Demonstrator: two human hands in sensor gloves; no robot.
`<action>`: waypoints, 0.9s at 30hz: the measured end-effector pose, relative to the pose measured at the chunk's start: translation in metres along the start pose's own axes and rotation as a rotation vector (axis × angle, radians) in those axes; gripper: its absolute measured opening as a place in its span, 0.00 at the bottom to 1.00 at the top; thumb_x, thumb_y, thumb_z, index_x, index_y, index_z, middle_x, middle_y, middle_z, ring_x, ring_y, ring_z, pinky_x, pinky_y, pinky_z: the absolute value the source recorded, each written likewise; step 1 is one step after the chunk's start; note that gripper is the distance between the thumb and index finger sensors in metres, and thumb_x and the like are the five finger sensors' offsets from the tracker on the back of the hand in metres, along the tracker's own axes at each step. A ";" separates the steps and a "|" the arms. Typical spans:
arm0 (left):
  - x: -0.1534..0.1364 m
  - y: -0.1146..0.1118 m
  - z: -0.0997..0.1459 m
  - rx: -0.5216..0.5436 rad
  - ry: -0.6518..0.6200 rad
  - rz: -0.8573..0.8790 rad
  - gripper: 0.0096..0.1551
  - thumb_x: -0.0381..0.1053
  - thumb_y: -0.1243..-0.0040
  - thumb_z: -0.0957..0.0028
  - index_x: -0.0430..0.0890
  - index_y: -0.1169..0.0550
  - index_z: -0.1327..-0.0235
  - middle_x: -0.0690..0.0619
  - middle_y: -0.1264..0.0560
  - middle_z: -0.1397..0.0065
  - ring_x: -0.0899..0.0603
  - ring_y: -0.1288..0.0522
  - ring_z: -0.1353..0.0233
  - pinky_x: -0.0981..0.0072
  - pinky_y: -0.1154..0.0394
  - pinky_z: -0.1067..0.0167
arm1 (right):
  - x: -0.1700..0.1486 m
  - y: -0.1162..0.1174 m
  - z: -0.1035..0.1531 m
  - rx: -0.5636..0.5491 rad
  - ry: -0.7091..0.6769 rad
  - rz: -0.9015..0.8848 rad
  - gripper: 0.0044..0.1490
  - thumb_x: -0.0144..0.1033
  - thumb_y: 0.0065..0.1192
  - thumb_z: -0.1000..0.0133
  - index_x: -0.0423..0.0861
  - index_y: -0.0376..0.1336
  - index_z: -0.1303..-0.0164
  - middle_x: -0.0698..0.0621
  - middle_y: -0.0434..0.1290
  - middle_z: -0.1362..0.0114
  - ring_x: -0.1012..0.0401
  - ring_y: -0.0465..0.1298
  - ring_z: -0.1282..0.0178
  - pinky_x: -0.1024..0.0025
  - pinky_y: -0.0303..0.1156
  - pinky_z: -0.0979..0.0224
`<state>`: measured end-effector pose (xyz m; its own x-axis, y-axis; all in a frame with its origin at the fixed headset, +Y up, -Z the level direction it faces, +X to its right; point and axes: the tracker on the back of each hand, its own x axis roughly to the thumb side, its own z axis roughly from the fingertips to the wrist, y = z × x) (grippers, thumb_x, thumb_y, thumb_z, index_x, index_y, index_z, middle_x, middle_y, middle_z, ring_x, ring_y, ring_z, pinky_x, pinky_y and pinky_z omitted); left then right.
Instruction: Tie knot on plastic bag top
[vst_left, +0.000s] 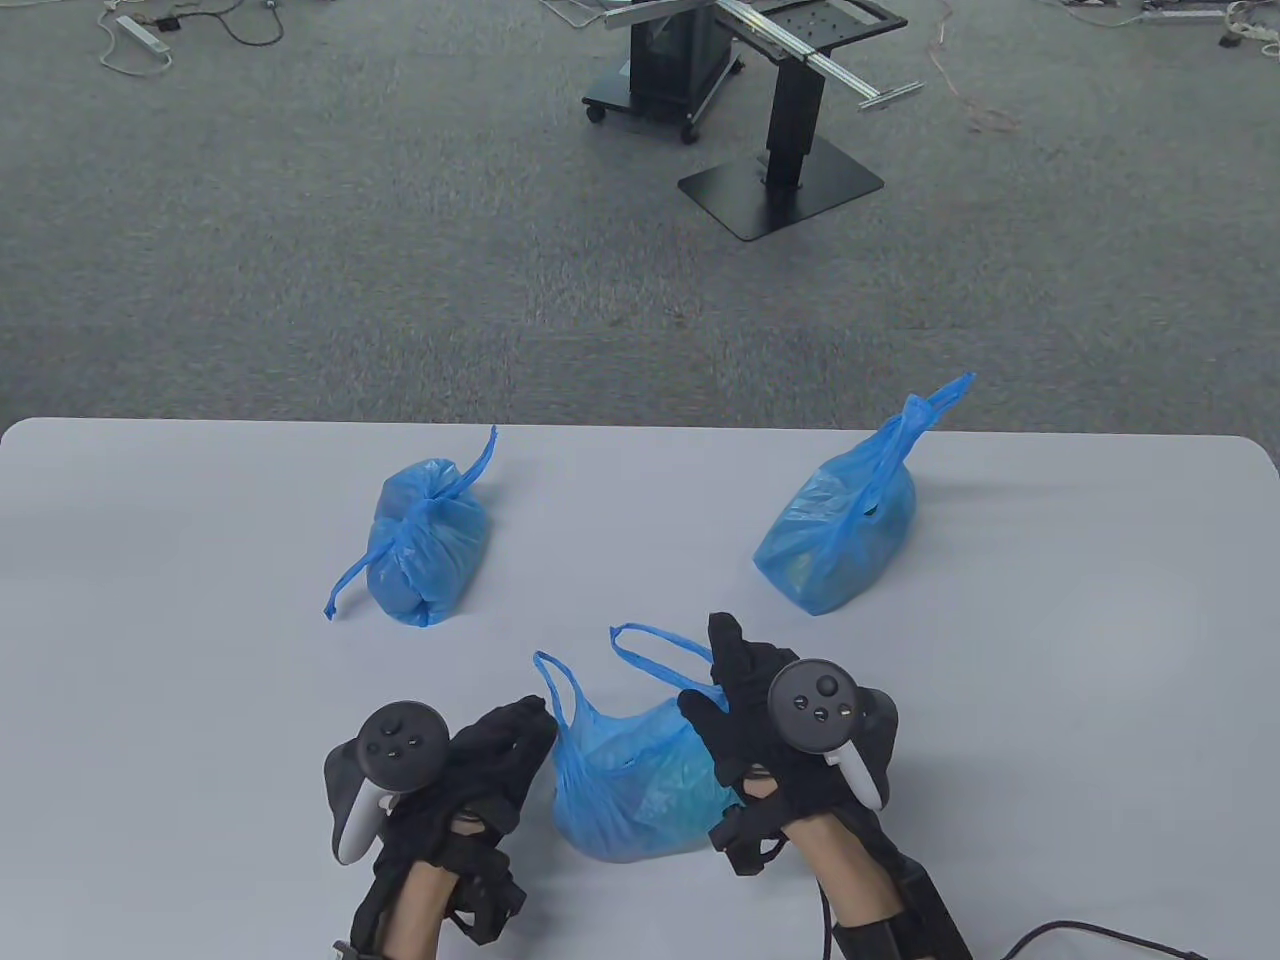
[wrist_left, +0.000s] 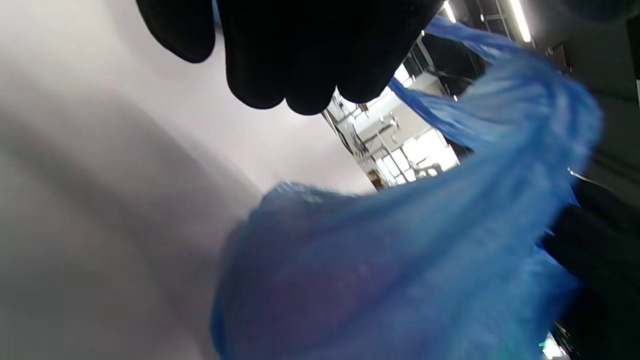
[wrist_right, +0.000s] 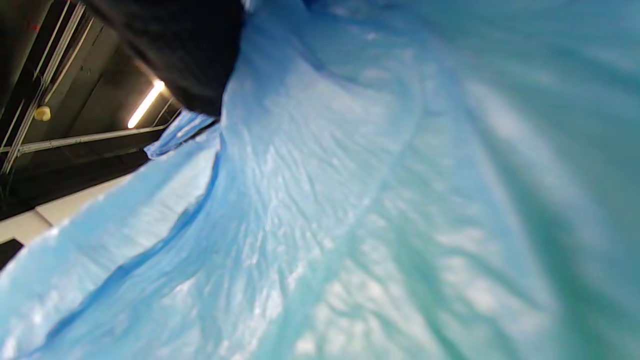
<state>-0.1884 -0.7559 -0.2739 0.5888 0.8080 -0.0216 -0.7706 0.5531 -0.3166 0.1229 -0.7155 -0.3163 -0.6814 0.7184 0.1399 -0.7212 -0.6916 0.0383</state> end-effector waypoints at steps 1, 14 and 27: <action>0.001 -0.003 -0.001 -0.031 -0.007 0.015 0.57 0.86 0.58 0.57 0.52 0.28 0.21 0.52 0.30 0.18 0.38 0.31 0.17 0.36 0.40 0.22 | -0.001 0.000 0.000 0.007 0.002 -0.010 0.45 0.44 0.65 0.46 0.53 0.48 0.22 0.56 0.66 0.34 0.51 0.65 0.29 0.40 0.47 0.14; 0.012 -0.022 -0.009 -0.175 -0.146 0.257 0.42 0.72 0.39 0.46 0.57 0.31 0.19 0.58 0.34 0.15 0.39 0.39 0.12 0.30 0.52 0.20 | -0.011 -0.011 0.001 -0.004 -0.028 -0.261 0.33 0.42 0.59 0.45 0.52 0.60 0.27 0.54 0.73 0.36 0.49 0.71 0.31 0.40 0.52 0.17; 0.025 -0.018 -0.004 -0.030 -0.271 0.411 0.25 0.60 0.39 0.41 0.58 0.20 0.31 0.59 0.23 0.25 0.42 0.28 0.19 0.34 0.42 0.21 | -0.025 -0.015 -0.003 0.179 0.017 -0.749 0.32 0.42 0.59 0.44 0.52 0.63 0.28 0.51 0.74 0.31 0.47 0.71 0.29 0.39 0.54 0.19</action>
<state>-0.1590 -0.7466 -0.2728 0.1500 0.9841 0.0955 -0.9163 0.1747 -0.3605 0.1501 -0.7226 -0.3237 -0.0216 0.9998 -0.0012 -0.9607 -0.0204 0.2767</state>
